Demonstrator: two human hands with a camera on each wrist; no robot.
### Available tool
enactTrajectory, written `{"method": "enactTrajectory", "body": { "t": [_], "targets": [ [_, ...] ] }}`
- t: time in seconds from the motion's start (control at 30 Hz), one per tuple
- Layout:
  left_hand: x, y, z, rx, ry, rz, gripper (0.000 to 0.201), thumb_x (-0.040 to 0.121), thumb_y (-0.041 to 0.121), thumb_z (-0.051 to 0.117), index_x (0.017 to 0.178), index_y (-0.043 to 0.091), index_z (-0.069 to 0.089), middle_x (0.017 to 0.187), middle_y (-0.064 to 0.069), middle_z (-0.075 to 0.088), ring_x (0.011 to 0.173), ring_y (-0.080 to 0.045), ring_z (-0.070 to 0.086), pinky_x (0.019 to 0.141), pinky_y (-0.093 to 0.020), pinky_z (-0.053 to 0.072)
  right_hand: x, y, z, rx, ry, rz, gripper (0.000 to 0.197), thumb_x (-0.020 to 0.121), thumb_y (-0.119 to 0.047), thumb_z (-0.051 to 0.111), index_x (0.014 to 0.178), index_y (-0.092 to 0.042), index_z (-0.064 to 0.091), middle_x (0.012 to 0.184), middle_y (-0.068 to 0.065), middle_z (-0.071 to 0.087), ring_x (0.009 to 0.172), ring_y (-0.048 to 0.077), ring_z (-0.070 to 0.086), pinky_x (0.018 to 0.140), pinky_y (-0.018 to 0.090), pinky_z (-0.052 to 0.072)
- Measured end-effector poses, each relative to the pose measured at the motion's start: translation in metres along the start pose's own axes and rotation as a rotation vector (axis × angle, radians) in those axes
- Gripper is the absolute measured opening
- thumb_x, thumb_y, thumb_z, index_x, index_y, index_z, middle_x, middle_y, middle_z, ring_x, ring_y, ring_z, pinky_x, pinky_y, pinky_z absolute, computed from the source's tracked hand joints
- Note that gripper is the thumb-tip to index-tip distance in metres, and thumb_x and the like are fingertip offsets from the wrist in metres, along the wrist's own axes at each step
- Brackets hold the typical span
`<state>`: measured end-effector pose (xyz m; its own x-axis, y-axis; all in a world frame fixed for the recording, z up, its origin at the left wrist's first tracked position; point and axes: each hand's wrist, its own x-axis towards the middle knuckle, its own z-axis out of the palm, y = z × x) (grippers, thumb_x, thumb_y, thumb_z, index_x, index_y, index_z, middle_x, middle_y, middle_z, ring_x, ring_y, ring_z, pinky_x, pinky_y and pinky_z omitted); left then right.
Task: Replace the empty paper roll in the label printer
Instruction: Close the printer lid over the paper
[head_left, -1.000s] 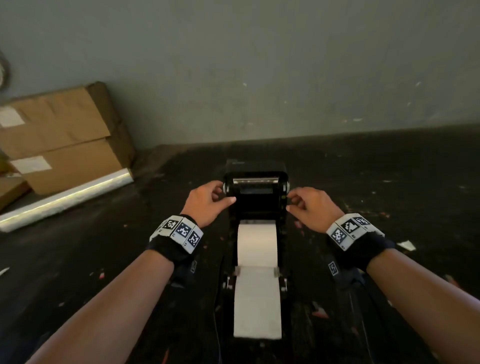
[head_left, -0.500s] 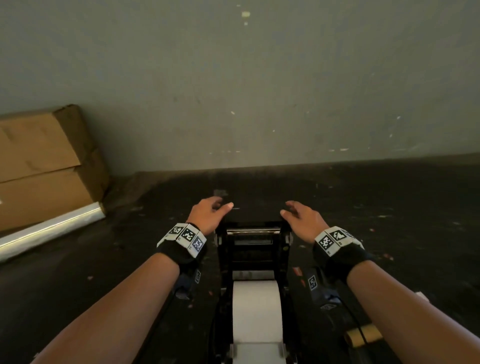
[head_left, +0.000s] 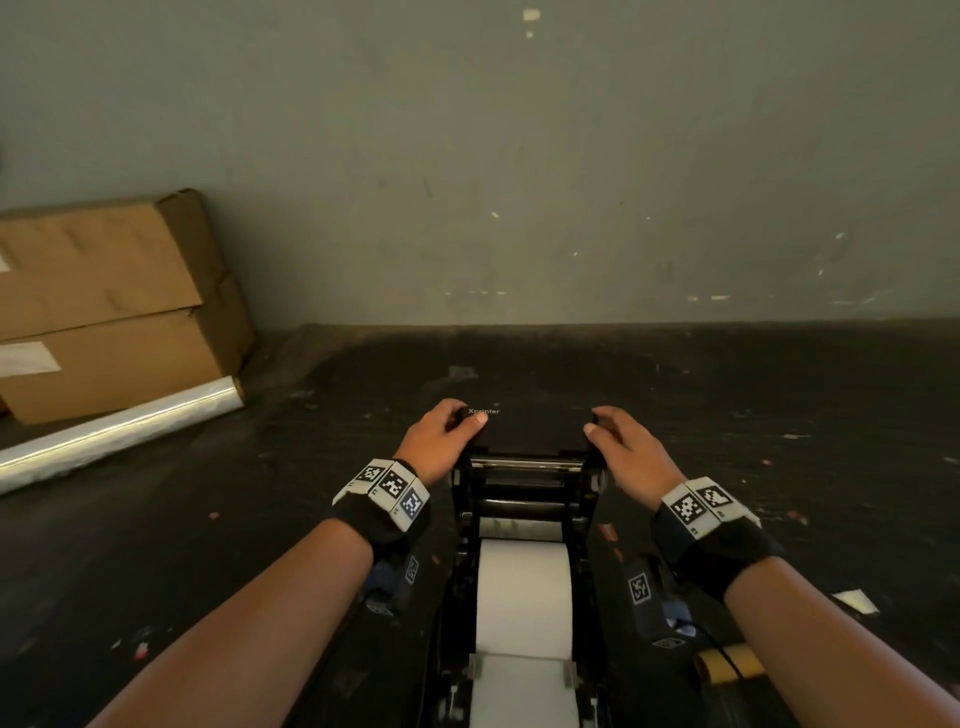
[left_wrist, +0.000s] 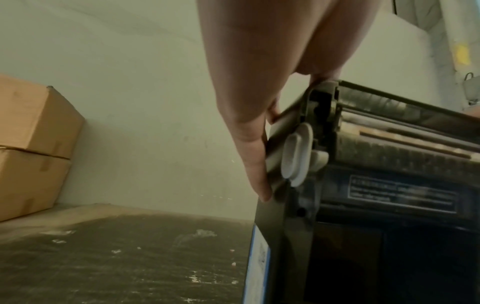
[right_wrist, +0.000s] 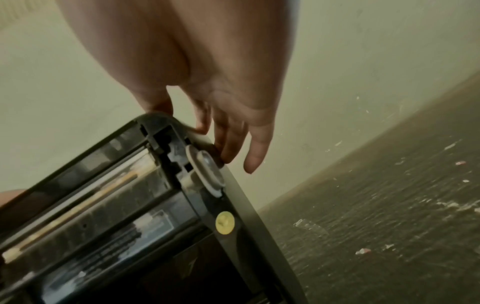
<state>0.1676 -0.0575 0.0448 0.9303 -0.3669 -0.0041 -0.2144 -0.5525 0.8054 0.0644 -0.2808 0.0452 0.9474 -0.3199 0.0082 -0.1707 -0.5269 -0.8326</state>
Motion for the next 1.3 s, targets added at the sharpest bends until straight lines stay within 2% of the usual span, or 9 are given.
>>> {"method": "enactTrajectory", "body": {
  "t": [0.2, 0.3, 0.37, 0.43, 0.57, 0.67, 0.83, 1.07, 1.3],
  "targets": [
    [-0.041, -0.002, 0.001, 0.016, 0.007, -0.037, 0.051, 0.084, 0.057, 0.056, 0.121, 0.023, 0.053, 0.114, -0.001, 0.061, 0.105, -0.02, 0.059, 0.095, -0.038, 0.048, -0.043, 0.008, 0.0, 0.166, -0.02, -0.044, 0.031, 0.092, -0.027, 0.056, 0.122, -0.027, 0.049, 0.12, -0.004, 0.059, 0.109, 0.013, 0.057, 0.098, 0.035, 0.045],
    [-0.07, -0.004, 0.006, 0.011, -0.008, -0.043, 0.055, 0.084, 0.059, 0.053, 0.126, 0.023, 0.052, 0.12, -0.004, 0.059, 0.107, -0.021, 0.059, 0.096, -0.042, 0.049, -0.066, 0.016, 0.002, 0.149, -0.042, -0.055, 0.034, 0.089, -0.029, 0.059, 0.122, -0.028, 0.048, 0.119, -0.005, 0.059, 0.103, 0.012, 0.058, 0.095, 0.04, 0.049],
    [-0.092, -0.005, 0.012, 0.001, -0.001, -0.047, 0.057, 0.089, 0.054, 0.05, 0.134, 0.021, 0.046, 0.131, -0.006, 0.054, 0.116, -0.023, 0.054, 0.097, -0.037, 0.046, -0.081, 0.022, 0.005, 0.131, -0.074, -0.061, 0.037, 0.088, -0.031, 0.061, 0.123, -0.029, 0.047, 0.12, -0.003, 0.06, 0.097, 0.01, 0.058, 0.092, 0.041, 0.051],
    [-0.113, -0.007, 0.02, -0.014, 0.012, -0.063, 0.06, 0.091, 0.05, 0.049, 0.141, 0.02, 0.038, 0.139, -0.007, 0.047, 0.124, -0.023, 0.048, 0.095, -0.029, 0.043, -0.096, 0.029, 0.008, 0.113, -0.104, -0.065, 0.043, 0.088, -0.035, 0.061, 0.127, -0.028, 0.045, 0.125, -0.002, 0.058, 0.105, 0.01, 0.058, 0.096, 0.038, 0.049],
    [-0.149, -0.017, 0.033, -0.067, 0.02, -0.09, 0.065, 0.093, 0.045, 0.05, 0.148, 0.019, 0.028, 0.149, -0.008, 0.038, 0.134, -0.023, 0.038, 0.106, -0.034, 0.031, -0.126, 0.041, 0.016, -0.01, -0.147, -0.093, 0.06, 0.088, -0.038, 0.06, 0.141, -0.025, 0.036, 0.142, 0.0, 0.045, 0.129, 0.017, 0.044, 0.106, 0.036, 0.038],
    [-0.166, -0.028, 0.043, -0.135, -0.002, -0.112, 0.068, 0.093, 0.042, 0.051, 0.149, 0.019, 0.02, 0.149, -0.009, 0.038, 0.133, -0.024, 0.04, 0.108, -0.037, 0.033, -0.142, 0.049, 0.022, -0.07, -0.173, -0.115, 0.069, 0.088, -0.037, 0.06, 0.146, -0.022, 0.027, 0.15, 0.004, 0.035, 0.137, 0.021, 0.034, 0.11, 0.038, 0.032],
    [-0.184, -0.048, 0.053, -0.153, -0.063, -0.142, 0.079, 0.09, 0.045, 0.054, 0.151, 0.02, 0.01, 0.151, -0.008, 0.036, 0.136, -0.023, 0.038, 0.113, -0.045, 0.03, -0.158, 0.064, 0.037, -0.086, -0.143, -0.102, 0.08, 0.085, -0.036, 0.065, 0.148, -0.017, 0.02, 0.154, 0.002, 0.027, 0.141, 0.019, 0.027, 0.114, 0.038, 0.025],
    [-0.196, -0.061, 0.066, -0.094, -0.134, -0.187, 0.09, 0.088, 0.038, 0.06, 0.152, 0.016, 0.001, 0.157, -0.007, 0.023, 0.142, -0.023, 0.027, 0.113, -0.036, 0.023, -0.175, 0.085, 0.055, -0.109, -0.186, -0.021, 0.093, 0.076, -0.044, 0.071, 0.148, -0.018, 0.017, 0.154, 0.004, 0.028, 0.14, 0.019, 0.03, 0.113, 0.043, 0.031],
    [-0.197, -0.063, 0.07, -0.114, -0.097, -0.17, 0.086, 0.089, 0.037, 0.06, 0.151, 0.018, 0.003, 0.155, -0.007, 0.027, 0.14, -0.022, 0.03, 0.11, -0.031, 0.024, -0.17, 0.083, 0.062, -0.081, -0.181, 0.03, 0.097, 0.08, -0.05, 0.065, 0.15, -0.014, 0.009, 0.157, 0.006, 0.021, 0.142, 0.02, 0.024, 0.114, 0.038, 0.024]
  ]
}}
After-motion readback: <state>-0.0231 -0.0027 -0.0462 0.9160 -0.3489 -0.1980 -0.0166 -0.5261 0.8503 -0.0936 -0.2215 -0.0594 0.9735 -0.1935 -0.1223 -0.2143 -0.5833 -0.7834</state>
